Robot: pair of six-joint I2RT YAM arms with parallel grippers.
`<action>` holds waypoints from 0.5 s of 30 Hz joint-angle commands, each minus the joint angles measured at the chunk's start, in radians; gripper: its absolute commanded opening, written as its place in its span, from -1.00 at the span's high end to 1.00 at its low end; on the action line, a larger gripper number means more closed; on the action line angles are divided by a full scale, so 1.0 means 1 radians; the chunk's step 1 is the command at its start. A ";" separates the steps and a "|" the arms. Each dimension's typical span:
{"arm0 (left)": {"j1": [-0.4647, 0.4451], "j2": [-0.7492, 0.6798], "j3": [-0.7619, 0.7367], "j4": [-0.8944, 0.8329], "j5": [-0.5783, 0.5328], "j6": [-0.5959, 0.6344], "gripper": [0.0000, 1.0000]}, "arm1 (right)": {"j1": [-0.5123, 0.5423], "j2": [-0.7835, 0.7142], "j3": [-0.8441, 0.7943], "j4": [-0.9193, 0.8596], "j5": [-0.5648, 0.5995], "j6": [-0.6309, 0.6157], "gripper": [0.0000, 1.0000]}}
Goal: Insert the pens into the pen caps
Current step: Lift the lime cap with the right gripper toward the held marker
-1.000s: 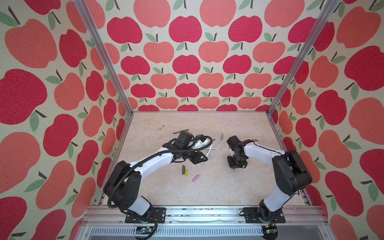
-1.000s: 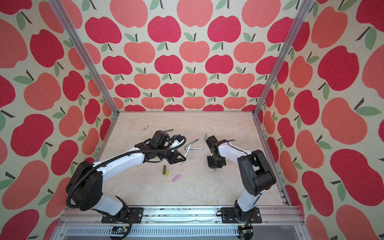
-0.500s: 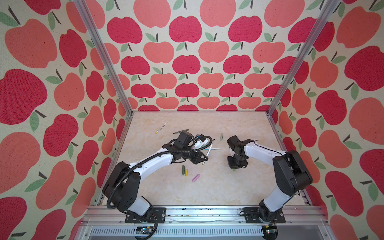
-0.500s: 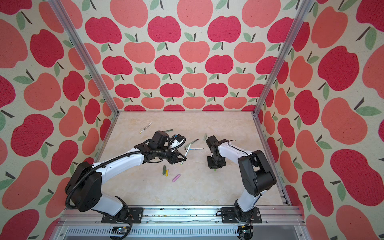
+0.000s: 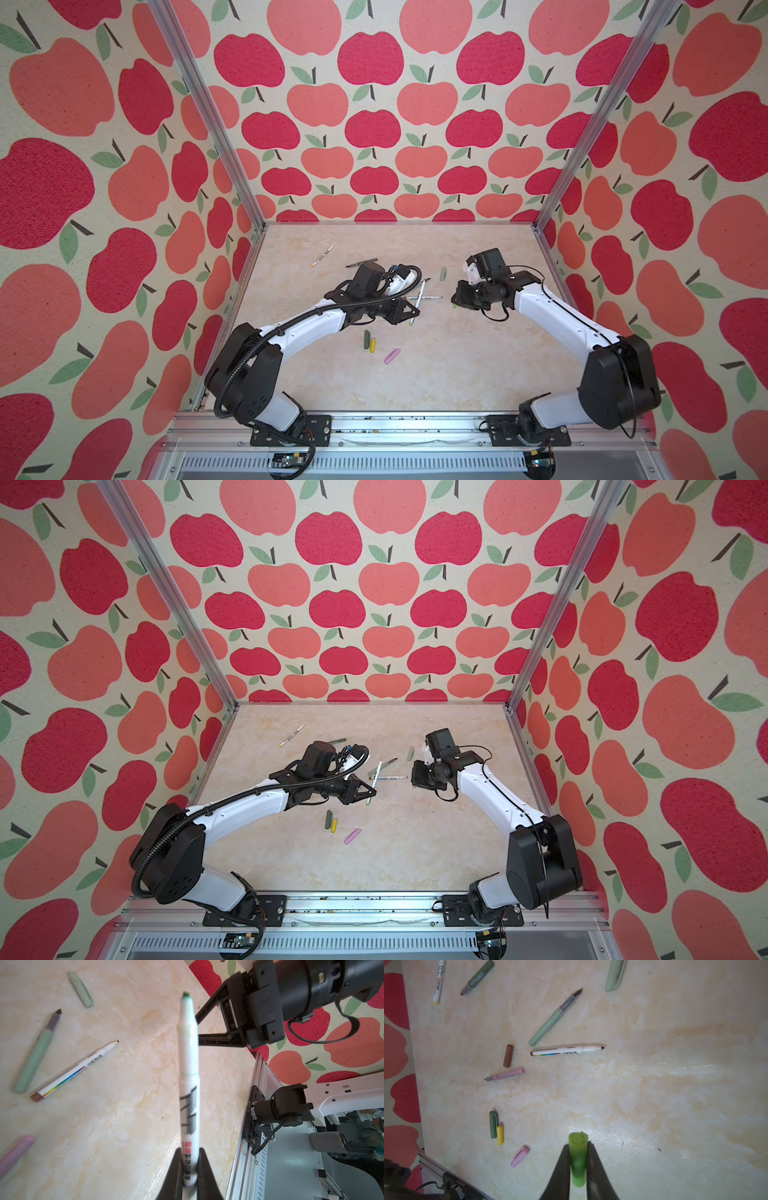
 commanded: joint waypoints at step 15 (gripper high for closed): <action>-0.012 -0.002 -0.022 0.111 0.054 -0.152 1.00 | 0.004 0.012 0.105 0.394 -0.208 0.194 0.62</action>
